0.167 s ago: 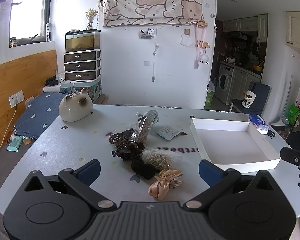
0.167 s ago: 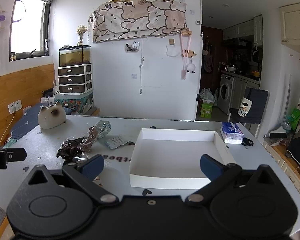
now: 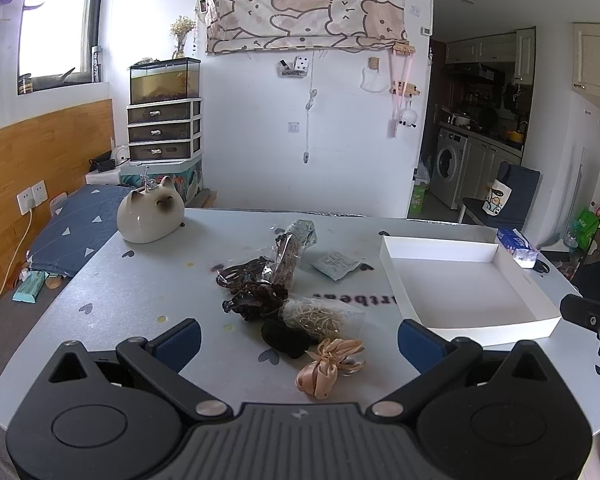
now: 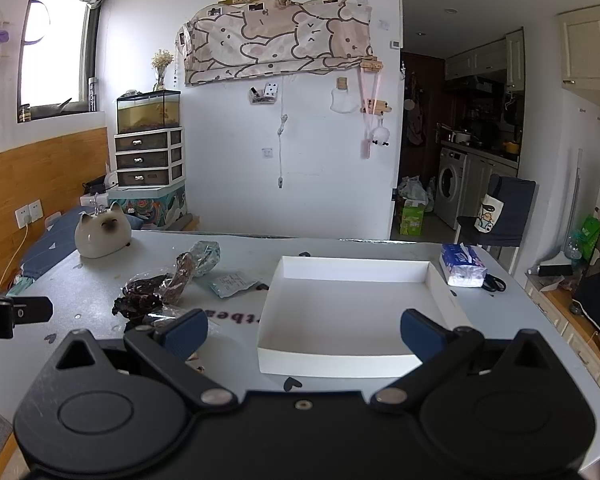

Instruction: Organize soft objects

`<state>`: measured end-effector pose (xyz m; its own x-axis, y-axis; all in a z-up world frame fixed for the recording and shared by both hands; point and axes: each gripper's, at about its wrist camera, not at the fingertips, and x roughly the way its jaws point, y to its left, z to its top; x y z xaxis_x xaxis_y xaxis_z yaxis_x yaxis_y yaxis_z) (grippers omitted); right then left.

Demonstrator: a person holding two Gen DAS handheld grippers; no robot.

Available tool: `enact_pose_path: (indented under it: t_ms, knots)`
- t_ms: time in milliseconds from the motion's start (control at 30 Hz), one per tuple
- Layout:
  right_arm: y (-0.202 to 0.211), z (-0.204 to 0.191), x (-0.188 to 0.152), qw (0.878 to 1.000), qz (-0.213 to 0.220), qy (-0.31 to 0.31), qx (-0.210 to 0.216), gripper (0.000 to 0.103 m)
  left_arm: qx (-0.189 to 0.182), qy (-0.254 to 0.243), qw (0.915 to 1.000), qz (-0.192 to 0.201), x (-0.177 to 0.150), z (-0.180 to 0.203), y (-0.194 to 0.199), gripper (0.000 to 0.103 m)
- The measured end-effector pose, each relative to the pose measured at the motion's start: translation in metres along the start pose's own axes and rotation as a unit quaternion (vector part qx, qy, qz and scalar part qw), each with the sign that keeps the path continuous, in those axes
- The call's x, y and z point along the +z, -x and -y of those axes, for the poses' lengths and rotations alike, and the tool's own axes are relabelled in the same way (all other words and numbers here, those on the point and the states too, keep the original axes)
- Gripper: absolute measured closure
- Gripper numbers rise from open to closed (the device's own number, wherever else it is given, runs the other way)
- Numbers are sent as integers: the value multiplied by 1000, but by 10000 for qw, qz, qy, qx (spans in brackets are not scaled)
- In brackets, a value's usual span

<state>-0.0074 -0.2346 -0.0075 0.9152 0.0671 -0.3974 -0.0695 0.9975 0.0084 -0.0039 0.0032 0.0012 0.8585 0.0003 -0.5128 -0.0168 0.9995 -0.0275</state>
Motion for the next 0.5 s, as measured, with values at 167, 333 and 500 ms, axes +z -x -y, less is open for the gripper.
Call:
enact_pose_path:
  t_ms: [167,333,500]
  knots:
    - [0,0,0,10000,2,-4,2,0,-1,2,10000,-2,0,0,0,0]
    - [0,-1,-1,10000,4,-4,2,0,2,2,10000,-5,0,0,0,0]
    - [0,-1,-1,10000,1,-5,2,0,0,5,10000,-6,0,0,0,0]
